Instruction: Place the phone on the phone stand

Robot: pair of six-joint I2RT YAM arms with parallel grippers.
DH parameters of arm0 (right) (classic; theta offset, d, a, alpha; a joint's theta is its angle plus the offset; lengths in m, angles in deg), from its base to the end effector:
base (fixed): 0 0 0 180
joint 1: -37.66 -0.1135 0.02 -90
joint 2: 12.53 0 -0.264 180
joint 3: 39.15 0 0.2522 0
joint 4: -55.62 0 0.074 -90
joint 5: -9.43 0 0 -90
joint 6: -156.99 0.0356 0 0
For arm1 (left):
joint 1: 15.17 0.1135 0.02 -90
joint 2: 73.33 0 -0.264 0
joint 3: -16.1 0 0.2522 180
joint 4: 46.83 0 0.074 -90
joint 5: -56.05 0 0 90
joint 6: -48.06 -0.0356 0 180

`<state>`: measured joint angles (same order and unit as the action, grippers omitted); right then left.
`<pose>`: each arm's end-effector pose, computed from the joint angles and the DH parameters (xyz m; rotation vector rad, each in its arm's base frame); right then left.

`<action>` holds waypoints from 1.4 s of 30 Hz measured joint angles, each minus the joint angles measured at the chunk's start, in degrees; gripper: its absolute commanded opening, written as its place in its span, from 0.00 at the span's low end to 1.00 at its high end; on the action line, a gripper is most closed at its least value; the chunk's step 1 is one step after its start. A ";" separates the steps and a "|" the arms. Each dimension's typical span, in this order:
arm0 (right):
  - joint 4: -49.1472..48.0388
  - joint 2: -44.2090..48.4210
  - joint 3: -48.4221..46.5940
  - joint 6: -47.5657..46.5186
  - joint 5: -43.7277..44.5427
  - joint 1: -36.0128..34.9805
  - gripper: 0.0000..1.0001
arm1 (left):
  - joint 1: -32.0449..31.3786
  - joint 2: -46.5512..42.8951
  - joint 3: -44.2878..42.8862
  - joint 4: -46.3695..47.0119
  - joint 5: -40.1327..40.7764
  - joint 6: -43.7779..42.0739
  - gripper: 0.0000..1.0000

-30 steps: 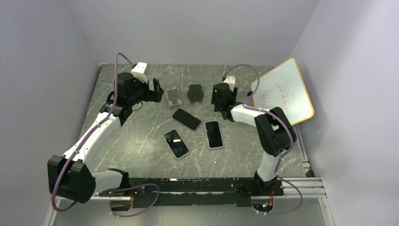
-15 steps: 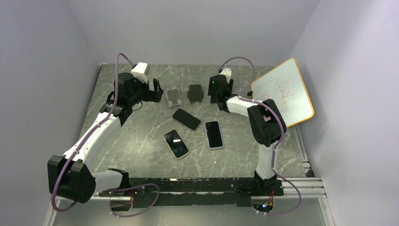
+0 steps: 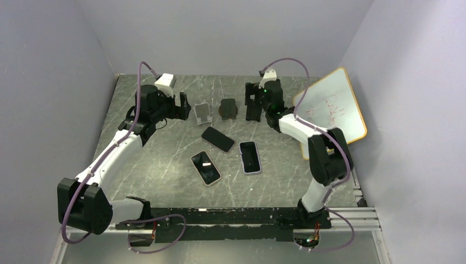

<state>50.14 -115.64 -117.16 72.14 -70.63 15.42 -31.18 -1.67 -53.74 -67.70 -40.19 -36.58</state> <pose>0.3827 0.1499 0.2270 -0.1677 1.9036 0.1573 0.2776 -0.0837 0.3139 0.2553 1.9644 -0.3504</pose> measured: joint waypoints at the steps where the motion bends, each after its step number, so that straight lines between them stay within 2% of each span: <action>1: -0.42 2.12 0.22 -0.59 -1.03 0.02 1.00 | 0.00 0.00 0.00 0.00 0.00 0.00 1.00; 7: -2.34 11.37 2.10 -2.80 -10.97 0.00 1.00 | 0.00 0.00 0.00 0.00 -0.02 0.02 1.00; 11: 2.27 10.80 2.23 -5.51 -18.88 -0.94 1.00 | 0.00 0.00 0.00 0.00 -0.09 0.07 1.00; 15: 7.96 7.85 2.34 -8.44 -23.15 -4.33 1.00 | 0.00 0.00 0.00 0.00 -0.42 0.28 1.00; 21: 15.08 1.20 1.03 -12.39 -27.21 -10.58 1.00 | 0.00 -0.02 0.00 0.00 -0.57 0.48 1.00; 27: 20.09 -3.08 -0.68 -14.69 -28.57 -11.76 1.00 | 0.00 -0.09 0.00 0.00 -1.07 0.52 1.00; 38: 22.84 -6.38 -1.31 -15.91 -29.35 -15.69 1.00 | 0.00 -0.09 0.00 0.00 -1.81 0.70 1.00; 42: 23.65 -7.52 -1.84 -16.44 -29.46 -16.15 1.00 | 0.00 -0.09 0.00 0.00 -4.31 0.61 1.00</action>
<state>73.78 -123.16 -119.00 55.70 -100.10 -0.74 -31.18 -1.76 -53.74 -67.70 -44.50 -35.96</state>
